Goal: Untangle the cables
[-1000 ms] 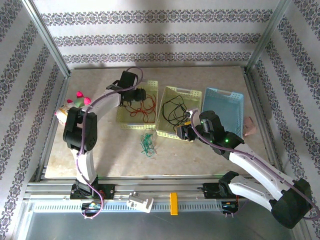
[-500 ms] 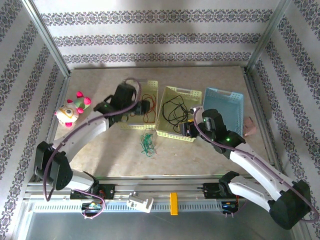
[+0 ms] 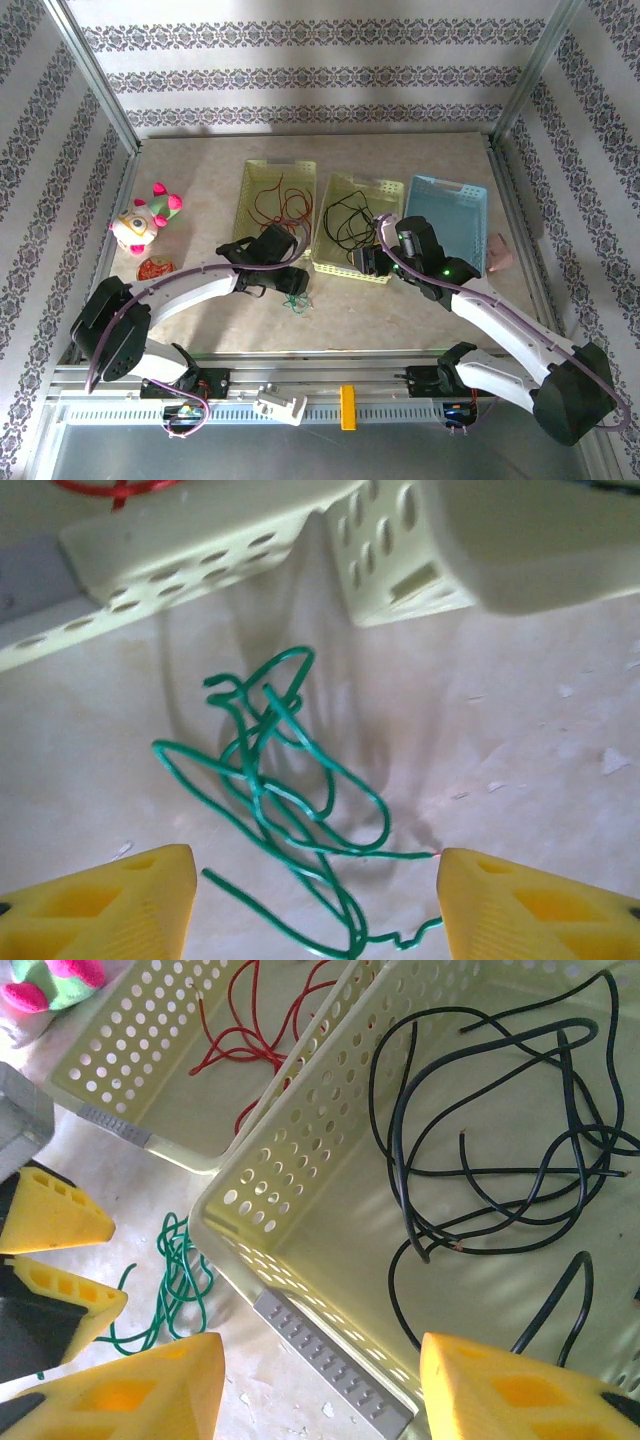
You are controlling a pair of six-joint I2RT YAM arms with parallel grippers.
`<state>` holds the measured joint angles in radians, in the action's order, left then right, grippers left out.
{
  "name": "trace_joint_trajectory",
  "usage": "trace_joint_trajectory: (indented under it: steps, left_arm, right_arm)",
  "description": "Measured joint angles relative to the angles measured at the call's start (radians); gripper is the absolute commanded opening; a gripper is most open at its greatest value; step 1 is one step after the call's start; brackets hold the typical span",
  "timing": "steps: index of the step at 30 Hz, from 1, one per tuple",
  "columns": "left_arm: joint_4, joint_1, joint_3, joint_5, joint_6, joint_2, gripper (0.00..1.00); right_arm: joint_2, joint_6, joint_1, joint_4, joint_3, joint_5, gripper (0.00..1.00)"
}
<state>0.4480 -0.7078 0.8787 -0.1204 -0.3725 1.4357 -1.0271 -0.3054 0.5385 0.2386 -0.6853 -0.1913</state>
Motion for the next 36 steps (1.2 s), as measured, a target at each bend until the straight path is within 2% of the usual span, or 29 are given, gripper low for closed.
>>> trace_joint_trajectory:
  steps: [4,13,18,20,24,25,31,36]
  left_arm:
    - [0.022,-0.005,-0.004,0.032,-0.02,0.001,0.57]
    - [0.064,-0.064,-0.034,0.035,-0.078,0.022,0.52]
    - [0.07,-0.105,-0.068,0.043,-0.115,0.005,0.44]
    - [0.071,-0.116,-0.07,0.045,-0.125,0.005,0.35]
    - [0.074,-0.129,-0.069,0.053,-0.13,0.008,0.05]
    - [0.076,-0.13,-0.069,0.053,-0.129,0.01,0.0]
    - [0.095,-0.131,-0.052,0.054,-0.089,-0.017,0.0]
    - [0.084,-0.131,-0.054,-0.004,-0.005,-0.225,0.0]
  right_arm:
    - [0.014,-0.006,0.0,0.0,0.0,0.0,0.55]
    - [0.019,-0.007,0.0,0.0,0.0,0.0,0.55]
    - [0.026,-0.007,0.0,-0.003,0.01,0.0,0.55]
    - [0.026,-0.007,0.0,-0.004,0.014,0.0,0.55]
    - [0.026,-0.007,0.0,-0.004,0.018,0.0,0.55]
    - [0.026,-0.007,0.0,-0.004,0.018,-0.003,0.55]
    - [0.023,-0.002,0.02,-0.004,0.018,-0.071,0.55]
    - [-0.048,0.047,0.113,0.004,-0.01,-0.158,0.55]
